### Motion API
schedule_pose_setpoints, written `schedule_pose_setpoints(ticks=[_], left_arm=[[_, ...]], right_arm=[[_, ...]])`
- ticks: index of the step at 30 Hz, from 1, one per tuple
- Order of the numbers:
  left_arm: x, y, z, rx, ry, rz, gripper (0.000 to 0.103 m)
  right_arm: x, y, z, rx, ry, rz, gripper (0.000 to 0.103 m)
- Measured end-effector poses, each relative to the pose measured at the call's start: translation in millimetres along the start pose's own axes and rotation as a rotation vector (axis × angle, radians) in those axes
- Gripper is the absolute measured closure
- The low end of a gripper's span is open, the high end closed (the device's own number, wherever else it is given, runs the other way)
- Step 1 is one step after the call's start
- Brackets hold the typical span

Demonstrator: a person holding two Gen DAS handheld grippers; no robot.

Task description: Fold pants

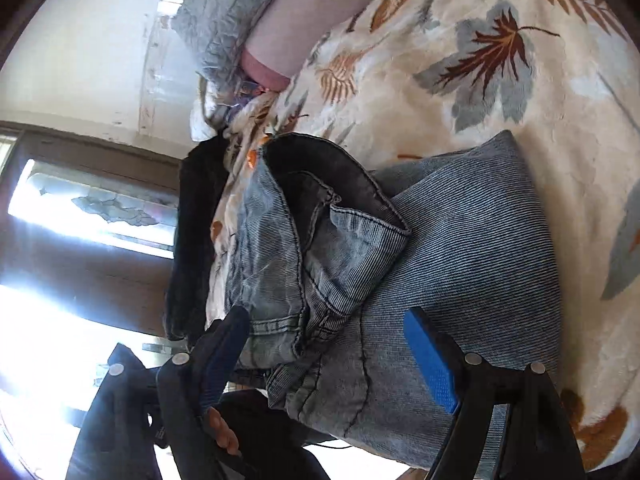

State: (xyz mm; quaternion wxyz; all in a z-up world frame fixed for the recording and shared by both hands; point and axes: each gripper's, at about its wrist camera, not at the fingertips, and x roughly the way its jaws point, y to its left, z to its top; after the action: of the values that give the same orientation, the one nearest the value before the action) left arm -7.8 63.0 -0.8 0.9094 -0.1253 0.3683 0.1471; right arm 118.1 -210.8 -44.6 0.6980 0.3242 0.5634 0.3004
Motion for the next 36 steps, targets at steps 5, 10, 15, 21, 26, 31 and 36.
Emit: schedule_pose_setpoints(ticks=[5,10,15,21,26,31,36], left_arm=[[7,3,4,-0.022,-0.026,-0.035,0.032],[24,4,7,-0.024,0.02,-0.062,0.03],[30,7,8,-0.054,0.039,-0.08,0.029],[9,0,14,-0.064,-0.009,-0.119,0.029],[-27,-30,17,0.079,-0.106,-0.187,0.029],[-8,-47,10,0.132,-0.045,-0.17,0.029],[-12,-25,6,0.062,-0.055,-0.152,0.029]], right_arm=[[29,-1,15,0.078,0.012,-0.084,0.022],[38,8,22,0.069,-0.019,-0.188,0.075],[31,26,19,0.018,-0.065,-0.206,0.095],[-28,99,3,-0.146,-0.19,-0.105,0.099],[-87,103,-44,-0.21,-0.306,-0.078,0.099],[-63,22,-59,-0.054,-0.217,-0.15,0.099],[-43,-39,-51,0.082,-0.147,-0.125,0.095]])
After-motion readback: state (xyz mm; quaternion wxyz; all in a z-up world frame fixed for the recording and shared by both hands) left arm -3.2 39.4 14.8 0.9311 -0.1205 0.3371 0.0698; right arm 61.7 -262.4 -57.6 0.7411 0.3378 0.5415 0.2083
